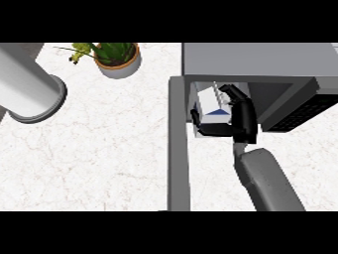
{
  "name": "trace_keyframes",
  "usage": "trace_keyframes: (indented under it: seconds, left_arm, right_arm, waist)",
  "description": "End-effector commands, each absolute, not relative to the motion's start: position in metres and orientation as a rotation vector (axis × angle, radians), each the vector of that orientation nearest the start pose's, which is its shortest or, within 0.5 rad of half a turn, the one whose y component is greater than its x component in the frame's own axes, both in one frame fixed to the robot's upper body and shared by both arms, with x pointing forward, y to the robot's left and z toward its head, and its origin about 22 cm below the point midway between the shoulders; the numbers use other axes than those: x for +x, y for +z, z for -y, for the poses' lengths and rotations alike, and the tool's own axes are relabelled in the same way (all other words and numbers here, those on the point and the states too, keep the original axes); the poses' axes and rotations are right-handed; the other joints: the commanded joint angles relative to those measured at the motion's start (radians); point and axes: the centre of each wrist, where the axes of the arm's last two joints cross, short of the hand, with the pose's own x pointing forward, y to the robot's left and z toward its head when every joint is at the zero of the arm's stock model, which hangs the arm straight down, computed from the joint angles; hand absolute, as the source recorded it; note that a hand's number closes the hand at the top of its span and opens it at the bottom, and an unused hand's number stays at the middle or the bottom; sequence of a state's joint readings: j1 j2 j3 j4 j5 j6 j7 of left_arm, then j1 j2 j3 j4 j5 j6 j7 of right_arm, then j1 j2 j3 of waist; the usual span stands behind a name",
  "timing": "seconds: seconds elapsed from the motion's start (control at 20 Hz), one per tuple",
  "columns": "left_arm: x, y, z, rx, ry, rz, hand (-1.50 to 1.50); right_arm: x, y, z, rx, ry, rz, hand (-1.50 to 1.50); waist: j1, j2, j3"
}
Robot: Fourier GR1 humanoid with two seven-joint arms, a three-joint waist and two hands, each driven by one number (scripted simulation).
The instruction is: Pick up the milk, place it into the microwave and close the microwave
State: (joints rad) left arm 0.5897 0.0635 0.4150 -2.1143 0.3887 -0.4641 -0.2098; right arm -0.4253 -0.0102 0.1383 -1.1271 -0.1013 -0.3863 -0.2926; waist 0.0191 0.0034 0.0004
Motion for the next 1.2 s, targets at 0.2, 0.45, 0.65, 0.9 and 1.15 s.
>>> trace_keyframes:
  seconds: [0.2,0.45,0.65,0.9,1.15]
  left_arm:
    - [0.077,0.059,-0.371,0.069,0.076,1.878,-1.50]
    - [0.085,0.059,-0.363,0.076,0.064,1.871,-1.50]
    - [0.077,0.044,-0.356,0.037,0.068,1.885,-1.50]
    - [0.097,0.044,-0.374,0.026,0.068,1.883,-1.50]
    - [0.094,0.049,-0.369,0.030,0.062,1.877,-1.50]
  right_arm:
    - [0.365,-0.028,0.176,-0.098,-0.063,1.768,1.50]
    - [0.387,-0.030,0.172,-0.159,-0.008,1.844,1.50]
    - [0.393,-0.031,0.159,-0.236,0.034,1.906,1.50]
    - [0.410,-0.015,0.172,-0.319,0.065,1.921,1.50]
    - [0.426,0.011,0.169,-0.538,0.243,1.965,1.50]
  waist:
    - [-0.002,0.001,0.000]
    - [0.010,0.007,0.001]
    - [0.031,0.012,0.001]
    - [0.030,0.015,0.001]
    - [0.052,0.021,0.000]
